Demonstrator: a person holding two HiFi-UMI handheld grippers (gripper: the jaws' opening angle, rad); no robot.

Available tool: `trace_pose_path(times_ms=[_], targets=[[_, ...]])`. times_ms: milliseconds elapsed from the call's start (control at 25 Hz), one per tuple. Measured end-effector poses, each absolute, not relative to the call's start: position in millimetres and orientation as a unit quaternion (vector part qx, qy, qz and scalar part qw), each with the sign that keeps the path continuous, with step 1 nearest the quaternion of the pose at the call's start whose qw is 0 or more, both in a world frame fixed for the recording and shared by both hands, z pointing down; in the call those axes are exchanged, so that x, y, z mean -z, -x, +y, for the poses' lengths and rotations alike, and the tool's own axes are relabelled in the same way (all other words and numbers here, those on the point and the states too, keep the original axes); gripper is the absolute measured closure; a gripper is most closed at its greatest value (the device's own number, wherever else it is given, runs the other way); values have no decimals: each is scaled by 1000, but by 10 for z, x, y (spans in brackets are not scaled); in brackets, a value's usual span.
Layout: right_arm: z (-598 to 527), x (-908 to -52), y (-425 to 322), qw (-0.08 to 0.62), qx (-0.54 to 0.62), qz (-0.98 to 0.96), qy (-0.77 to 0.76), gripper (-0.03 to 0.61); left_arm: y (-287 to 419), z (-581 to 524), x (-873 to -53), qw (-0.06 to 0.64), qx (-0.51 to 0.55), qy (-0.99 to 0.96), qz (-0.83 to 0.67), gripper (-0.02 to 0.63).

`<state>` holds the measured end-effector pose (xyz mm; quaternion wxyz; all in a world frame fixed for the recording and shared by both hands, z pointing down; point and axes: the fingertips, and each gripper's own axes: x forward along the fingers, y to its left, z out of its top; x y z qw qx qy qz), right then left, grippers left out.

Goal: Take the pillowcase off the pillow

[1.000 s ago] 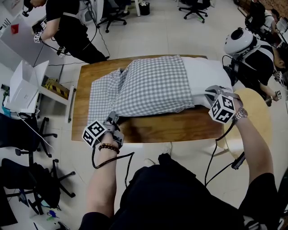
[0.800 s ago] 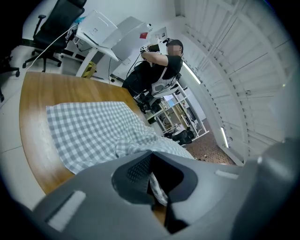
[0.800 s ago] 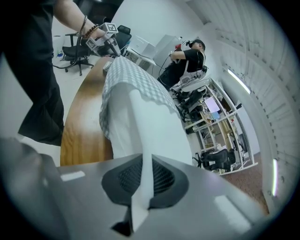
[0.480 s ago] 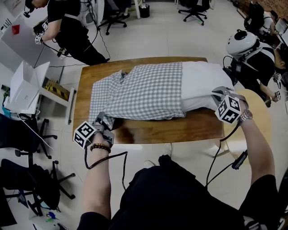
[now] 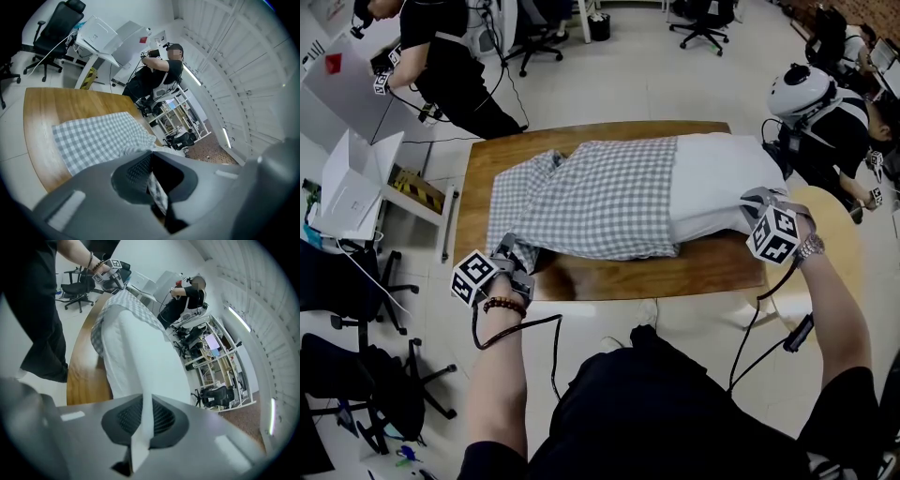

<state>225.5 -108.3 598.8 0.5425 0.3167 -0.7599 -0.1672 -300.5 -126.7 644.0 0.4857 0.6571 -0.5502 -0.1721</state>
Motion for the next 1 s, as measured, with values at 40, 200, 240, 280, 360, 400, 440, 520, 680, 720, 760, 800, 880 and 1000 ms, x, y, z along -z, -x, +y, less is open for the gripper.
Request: trace_pose_path(times_ms=[40,200,240,280,360,400,440,520,680,720,760,800,880,1000], targets=[[-1066,-5992,-2226,542,172,-759,-316,565,2973,-1252,-6446,485,162,-662,-547,606],[-997,-6053,-2159,542,181,-760,-310,526,2835,-1189,-6381,461,114,-695,-540,551],[-981,-6045,-2150,540,180,-762,-309,505,2816,-1186,-6339,452,104,-701,-541,513],[-960,-6023,-2137,538,181,-764,-307,484,2803,-1183,-6297,444,96,-705,-544,481],[-912,-5959,-2101,534,187,-767,-303,468,2778,-1179,-6234,433,83,-712,-547,451],[-891,-5923,-2079,533,190,-768,-301,457,2763,-1183,-6206,428,78,-715,-547,437],[-871,-5887,-2055,533,191,-769,-298,445,2746,-1191,-6175,423,72,-720,-546,428],[-823,-5834,-2008,536,190,-770,-291,420,2700,-1213,-6108,406,52,-732,-544,400],[-656,-5792,-1948,545,186,-772,-270,385,2528,-1232,-5938,349,-11,-767,-539,371],[-617,-5743,-1923,542,186,-775,-267,385,2483,-1241,-5886,333,-27,-775,-537,366],[-587,-5668,-1883,536,187,-779,-267,385,2450,-1252,-5833,317,-43,-782,-535,362],[-570,-5582,-1833,530,190,-782,-269,385,2427,-1262,-5780,302,-57,-788,-533,359],[-578,-5415,-1733,520,199,-784,-277,385,2392,-1281,-5695,281,-79,-798,-528,357],[-664,-5244,-1613,503,204,-789,-287,385,2342,-1313,-5677,268,-114,-800,-525,350]])
